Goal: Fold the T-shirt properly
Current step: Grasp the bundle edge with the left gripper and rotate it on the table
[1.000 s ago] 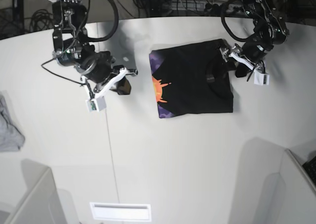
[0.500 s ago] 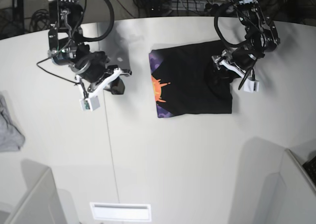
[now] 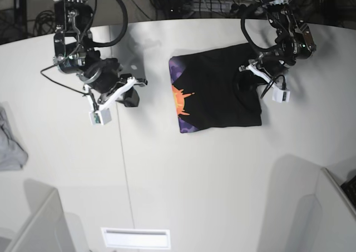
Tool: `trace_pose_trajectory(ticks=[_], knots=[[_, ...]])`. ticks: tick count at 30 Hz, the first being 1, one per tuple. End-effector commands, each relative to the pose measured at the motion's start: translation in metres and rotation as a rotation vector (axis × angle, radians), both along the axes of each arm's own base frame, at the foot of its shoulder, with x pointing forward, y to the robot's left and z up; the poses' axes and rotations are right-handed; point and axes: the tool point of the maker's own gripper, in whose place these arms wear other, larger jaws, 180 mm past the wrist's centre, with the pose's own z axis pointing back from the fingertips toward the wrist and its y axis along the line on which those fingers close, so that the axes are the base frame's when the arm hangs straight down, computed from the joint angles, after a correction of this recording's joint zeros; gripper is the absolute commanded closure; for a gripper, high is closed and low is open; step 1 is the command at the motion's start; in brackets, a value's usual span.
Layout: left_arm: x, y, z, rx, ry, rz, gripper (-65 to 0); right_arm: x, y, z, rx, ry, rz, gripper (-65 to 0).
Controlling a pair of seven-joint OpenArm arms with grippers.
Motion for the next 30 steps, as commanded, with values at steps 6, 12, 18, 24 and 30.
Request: trace_pose_trajectory(ticks=[6, 12, 18, 24, 30], knots=[[-0.008, 0.011, -0.004, 0.055, 0.036, -0.021, 0.0, 0.007, 0.001, 0.012, 0.014, -0.048, 0.002, 0.0], [-0.010, 0.017, -0.004, 0.182, 0.061, -0.117, 0.0, 0.003, -0.020, 0.006, 0.022, -0.026, -0.086, 0.0], [-0.011, 0.013, -0.009, 0.321, 0.092, -0.217, 0.0, -0.004, -0.047, -0.001, 0.007, -0.002, -0.168, 0.0], [-0.001, -0.007, 0.004, 0.471, 0.038, -0.455, 0.0, -0.014, -0.080, -0.007, -0.022, 0.021, -0.259, 0.0], [0.011, -0.032, 0.030, 0.589, -0.071, -0.684, 0.0, -0.028, -0.108, -0.014, -0.049, 0.049, -0.337, 0.0]])
